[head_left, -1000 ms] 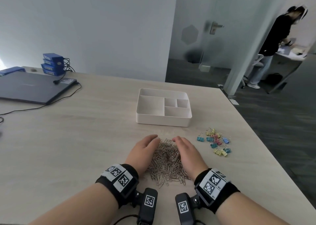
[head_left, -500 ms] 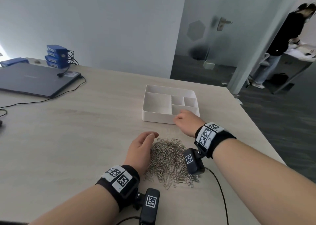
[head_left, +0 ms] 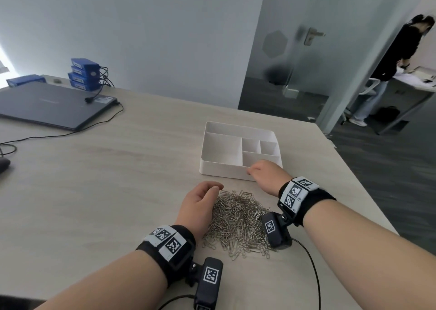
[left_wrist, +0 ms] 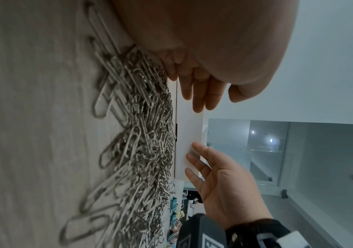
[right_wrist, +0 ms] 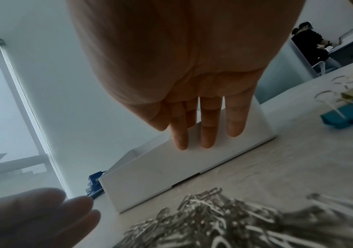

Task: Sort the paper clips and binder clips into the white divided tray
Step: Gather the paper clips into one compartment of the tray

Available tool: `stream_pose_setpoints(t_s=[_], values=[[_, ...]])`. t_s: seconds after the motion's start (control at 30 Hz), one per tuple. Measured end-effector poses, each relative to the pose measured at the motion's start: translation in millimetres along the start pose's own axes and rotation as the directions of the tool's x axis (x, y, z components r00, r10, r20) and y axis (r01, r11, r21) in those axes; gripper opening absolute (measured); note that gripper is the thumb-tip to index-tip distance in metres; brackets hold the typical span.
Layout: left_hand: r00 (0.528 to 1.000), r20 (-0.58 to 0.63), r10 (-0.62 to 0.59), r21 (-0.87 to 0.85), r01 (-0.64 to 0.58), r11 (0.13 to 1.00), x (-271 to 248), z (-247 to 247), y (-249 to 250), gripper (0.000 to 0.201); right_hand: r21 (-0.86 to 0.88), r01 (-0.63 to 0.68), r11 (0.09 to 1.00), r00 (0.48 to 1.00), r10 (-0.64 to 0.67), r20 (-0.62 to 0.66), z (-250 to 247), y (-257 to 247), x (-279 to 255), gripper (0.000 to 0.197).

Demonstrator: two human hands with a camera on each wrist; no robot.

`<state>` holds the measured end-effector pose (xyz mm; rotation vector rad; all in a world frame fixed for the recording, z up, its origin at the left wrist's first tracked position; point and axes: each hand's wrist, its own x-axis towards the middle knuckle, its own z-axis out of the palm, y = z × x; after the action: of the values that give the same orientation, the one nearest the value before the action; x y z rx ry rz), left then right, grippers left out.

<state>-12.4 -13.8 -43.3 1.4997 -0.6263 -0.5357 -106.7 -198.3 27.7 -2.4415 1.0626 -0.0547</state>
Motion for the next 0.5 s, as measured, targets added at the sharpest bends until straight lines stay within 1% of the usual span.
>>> stream_pose_setpoints(t_s=[0.13, 0.37, 0.5], values=[[1.0, -0.004, 0.008, 0.011, -0.008, 1.0, 0, 0, 0, 0.019, 0.003, 0.066, 0.998, 0.998, -0.066, 0.02, 2, 3, -16, 0.04], [1.0, 0.011, 0.001, 0.002, -0.001, 1.0, 1, 1, -1, 0.019, 0.009, 0.135, 0.991, 0.989, -0.135, 0.065, 7, -3, -33, 0.042], [1.0, 0.015, -0.015, 0.012, 0.015, 1.0, 0, 0, -1, 0.018, 0.032, 0.2, 0.979, 0.978, -0.202, 0.051, 2, -2, -39, 0.037]])
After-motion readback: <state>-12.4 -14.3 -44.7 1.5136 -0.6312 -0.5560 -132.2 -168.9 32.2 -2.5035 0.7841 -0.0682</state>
